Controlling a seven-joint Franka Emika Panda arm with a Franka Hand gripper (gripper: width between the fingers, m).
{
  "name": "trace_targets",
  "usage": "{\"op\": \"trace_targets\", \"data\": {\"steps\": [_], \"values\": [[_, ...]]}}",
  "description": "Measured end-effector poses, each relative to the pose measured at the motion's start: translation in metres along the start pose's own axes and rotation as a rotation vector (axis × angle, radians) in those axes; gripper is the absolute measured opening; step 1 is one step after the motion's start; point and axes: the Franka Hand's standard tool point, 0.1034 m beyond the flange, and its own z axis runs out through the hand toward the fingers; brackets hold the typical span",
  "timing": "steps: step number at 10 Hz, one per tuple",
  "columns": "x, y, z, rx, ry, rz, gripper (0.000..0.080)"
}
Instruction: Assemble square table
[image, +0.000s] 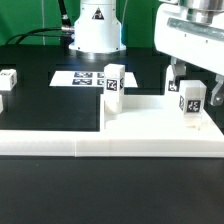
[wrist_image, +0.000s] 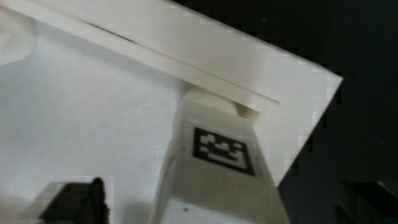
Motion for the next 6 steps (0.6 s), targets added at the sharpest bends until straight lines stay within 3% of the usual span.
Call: {"op": "trace_targets", "data": {"steps": [4, 5, 6], "values": [[0.002, -0.0012, -0.0007, 0.01, 0.003, -0.267, 0.0649], [0.0063, -0.0029, -0.0062, 0.061, 0.005, -0.392, 0.0649], [0.0084, 0.0003, -0.0057, 0.075, 0.007, -0.487, 0.0649]]}}
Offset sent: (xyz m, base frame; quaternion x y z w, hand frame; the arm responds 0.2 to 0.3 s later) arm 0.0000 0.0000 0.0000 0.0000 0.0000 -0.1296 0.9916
